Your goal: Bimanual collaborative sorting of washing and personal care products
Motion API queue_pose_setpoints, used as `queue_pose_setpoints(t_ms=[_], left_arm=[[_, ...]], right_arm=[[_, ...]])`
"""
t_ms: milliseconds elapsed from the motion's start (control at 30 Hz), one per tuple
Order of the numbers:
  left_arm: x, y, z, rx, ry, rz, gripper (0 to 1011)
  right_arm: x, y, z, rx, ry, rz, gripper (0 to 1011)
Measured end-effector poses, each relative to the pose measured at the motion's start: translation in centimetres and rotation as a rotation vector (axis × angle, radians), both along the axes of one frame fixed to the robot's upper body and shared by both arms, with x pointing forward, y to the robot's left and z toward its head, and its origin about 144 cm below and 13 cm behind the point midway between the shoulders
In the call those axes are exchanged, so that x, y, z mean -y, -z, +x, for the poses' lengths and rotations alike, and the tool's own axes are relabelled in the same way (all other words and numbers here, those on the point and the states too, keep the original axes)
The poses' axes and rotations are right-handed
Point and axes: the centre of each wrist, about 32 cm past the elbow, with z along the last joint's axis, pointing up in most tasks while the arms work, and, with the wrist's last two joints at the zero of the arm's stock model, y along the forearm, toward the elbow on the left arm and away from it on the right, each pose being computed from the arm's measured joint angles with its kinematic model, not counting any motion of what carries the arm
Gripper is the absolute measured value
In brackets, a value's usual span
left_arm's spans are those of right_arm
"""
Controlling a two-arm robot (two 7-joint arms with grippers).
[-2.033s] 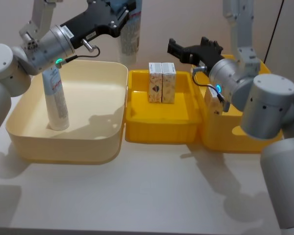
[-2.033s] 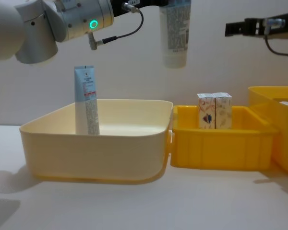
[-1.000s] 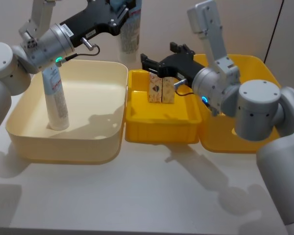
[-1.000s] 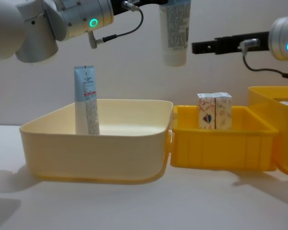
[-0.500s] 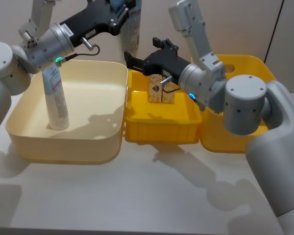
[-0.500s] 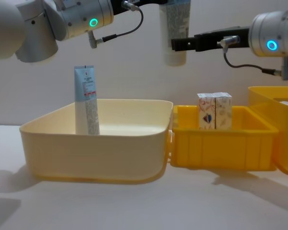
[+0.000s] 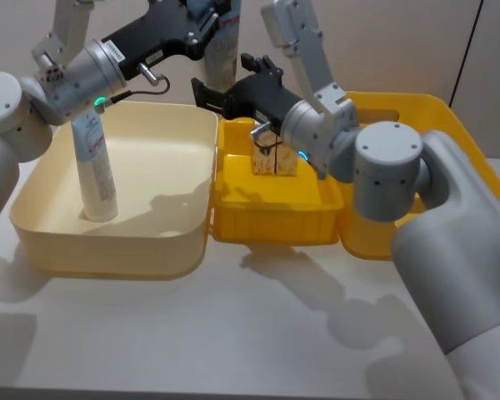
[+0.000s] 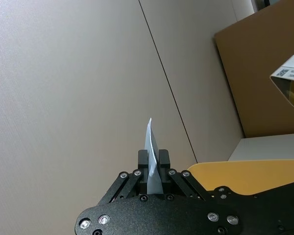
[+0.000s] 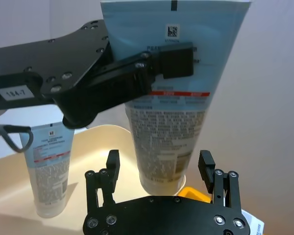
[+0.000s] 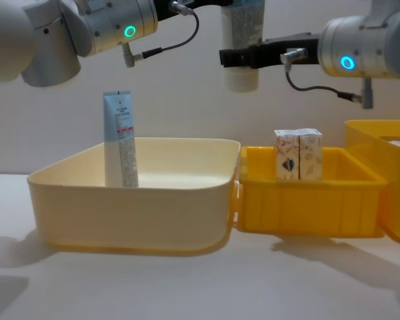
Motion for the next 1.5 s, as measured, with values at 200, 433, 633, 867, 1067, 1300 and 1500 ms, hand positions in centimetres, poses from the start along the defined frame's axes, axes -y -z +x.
queue_pose_setpoints(t_ms=[200, 433, 633, 867, 1067, 1300, 1500], left_arm=[[0.0, 0.0, 0.0, 0.000, 0.000, 0.000, 127], [0.0, 0.0, 0.0, 0.000, 0.000, 0.000, 126], [0.0, 0.0, 0.0, 0.000, 0.000, 0.000, 126], [0.0, 0.0, 0.0, 0.000, 0.000, 0.000, 126], [0.0, 0.0, 0.0, 0.000, 0.000, 0.000, 125], [0.0, 0.0, 0.0, 0.000, 0.000, 0.000, 125], [0.0, 0.0, 0.0, 0.000, 0.000, 0.000, 125]], right_arm=[[-0.8, 0.1, 0.7, 0.011, 0.004, 0.006, 1001], [-1.7, 0.2, 1.6, 0.020, 0.013, 0.014, 1001], [-2.4, 0.3, 2.2, 0.017, 0.015, 0.025, 1001], [-2.9, 0.3, 2.6, 0.014, 0.015, 0.034, 985], [-3.2, 0.3, 2.8, 0.011, 0.014, 0.040, 811], [-3.3, 0.3, 2.9, 0.010, 0.014, 0.044, 716], [-3.4, 0.3, 2.9, 0.010, 0.014, 0.046, 672]])
